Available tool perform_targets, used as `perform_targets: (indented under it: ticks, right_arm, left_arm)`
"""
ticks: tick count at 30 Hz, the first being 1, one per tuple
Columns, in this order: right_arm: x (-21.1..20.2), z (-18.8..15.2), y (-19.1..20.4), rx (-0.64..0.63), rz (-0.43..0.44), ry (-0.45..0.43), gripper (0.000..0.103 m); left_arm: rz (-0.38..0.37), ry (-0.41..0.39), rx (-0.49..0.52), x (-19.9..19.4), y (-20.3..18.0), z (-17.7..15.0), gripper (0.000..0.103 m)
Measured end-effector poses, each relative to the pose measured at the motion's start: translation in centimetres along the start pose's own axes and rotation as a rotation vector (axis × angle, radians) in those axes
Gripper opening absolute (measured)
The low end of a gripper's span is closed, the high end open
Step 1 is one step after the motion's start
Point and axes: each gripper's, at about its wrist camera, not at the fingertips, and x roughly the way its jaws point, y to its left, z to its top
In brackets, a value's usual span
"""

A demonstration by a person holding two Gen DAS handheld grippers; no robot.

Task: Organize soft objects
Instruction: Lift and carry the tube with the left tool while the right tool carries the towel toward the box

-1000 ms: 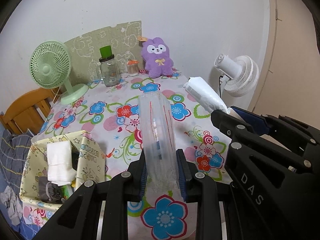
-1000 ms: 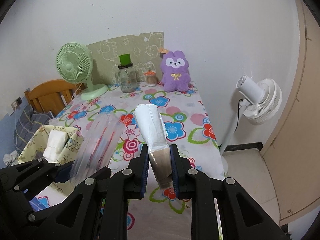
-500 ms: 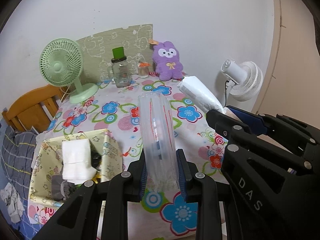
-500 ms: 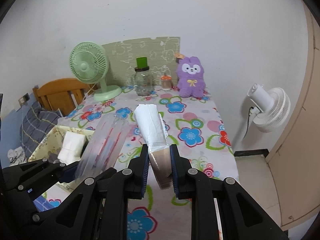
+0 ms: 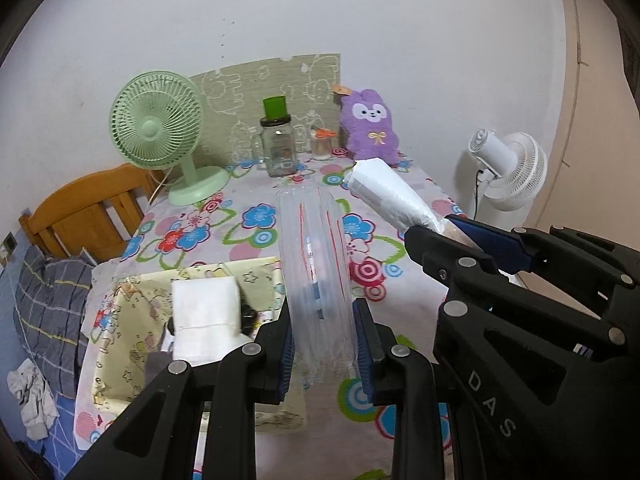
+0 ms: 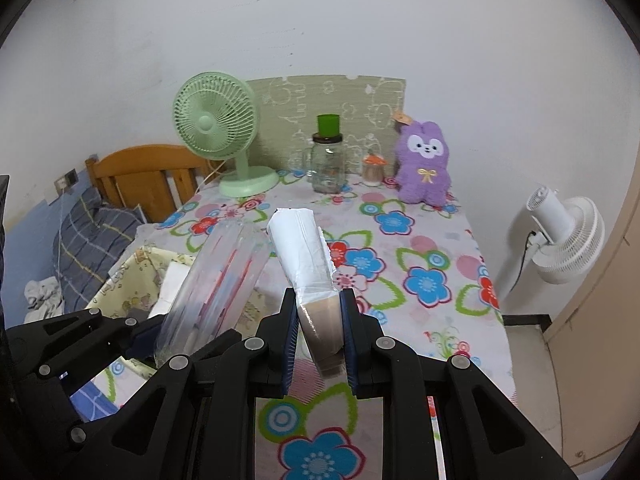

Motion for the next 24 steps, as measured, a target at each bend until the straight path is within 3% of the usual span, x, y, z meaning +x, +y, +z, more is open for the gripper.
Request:
perform_targets:
  ticks: [24]
  right_arm:
    - [3.4, 1.2, 6.5, -0.074, 0.076, 0.046, 0.023]
  left_arm:
    - [0.067, 0.014, -0.053, 1.2, 6.6, -1.3, 0.027]
